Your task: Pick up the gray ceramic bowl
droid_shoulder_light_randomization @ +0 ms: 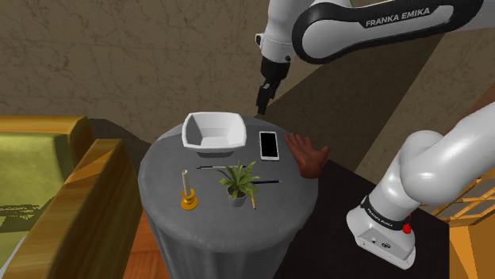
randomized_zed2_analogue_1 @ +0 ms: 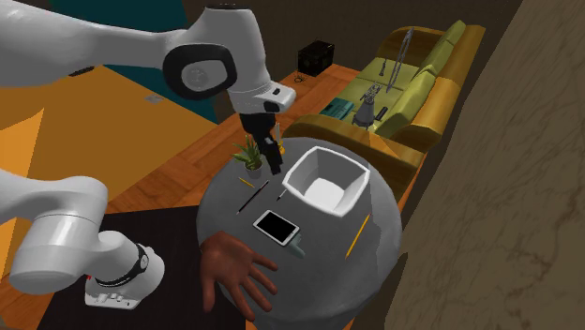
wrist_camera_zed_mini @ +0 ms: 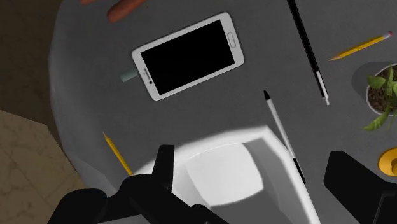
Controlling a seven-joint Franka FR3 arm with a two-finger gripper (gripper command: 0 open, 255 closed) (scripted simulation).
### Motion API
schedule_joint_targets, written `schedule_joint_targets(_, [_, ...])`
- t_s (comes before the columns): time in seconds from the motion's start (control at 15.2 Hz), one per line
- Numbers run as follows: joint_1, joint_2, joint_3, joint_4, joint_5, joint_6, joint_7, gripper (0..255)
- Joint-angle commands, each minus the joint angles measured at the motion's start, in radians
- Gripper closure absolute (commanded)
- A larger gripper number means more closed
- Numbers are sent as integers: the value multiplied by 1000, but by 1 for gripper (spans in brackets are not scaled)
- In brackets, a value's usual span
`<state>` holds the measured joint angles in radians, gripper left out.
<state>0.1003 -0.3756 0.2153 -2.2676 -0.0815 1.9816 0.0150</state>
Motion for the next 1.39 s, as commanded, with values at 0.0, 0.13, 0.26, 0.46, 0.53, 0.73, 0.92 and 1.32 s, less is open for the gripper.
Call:
schedule_joint_targets(0.0, [5,65,30,30,-27,37,24,0])
schedule_joint_targets(0.13, [9,131,60,61,-62,71,52,0])
schedule_joint_targets(0.26, [13,200,87,97,-103,100,83,0])
schedule_joint_targets(0.46, [24,307,123,160,-177,132,133,0])
schedule_joint_targets(0.53, [30,344,134,183,-204,140,151,0])
schedule_joint_targets(0.73, [53,456,156,259,-290,153,204,0])
schedule_joint_targets(0.92, [89,570,166,346,-378,155,251,0])
schedule_joint_targets(1.32, [131,687,159,413,-466,177,303,0])
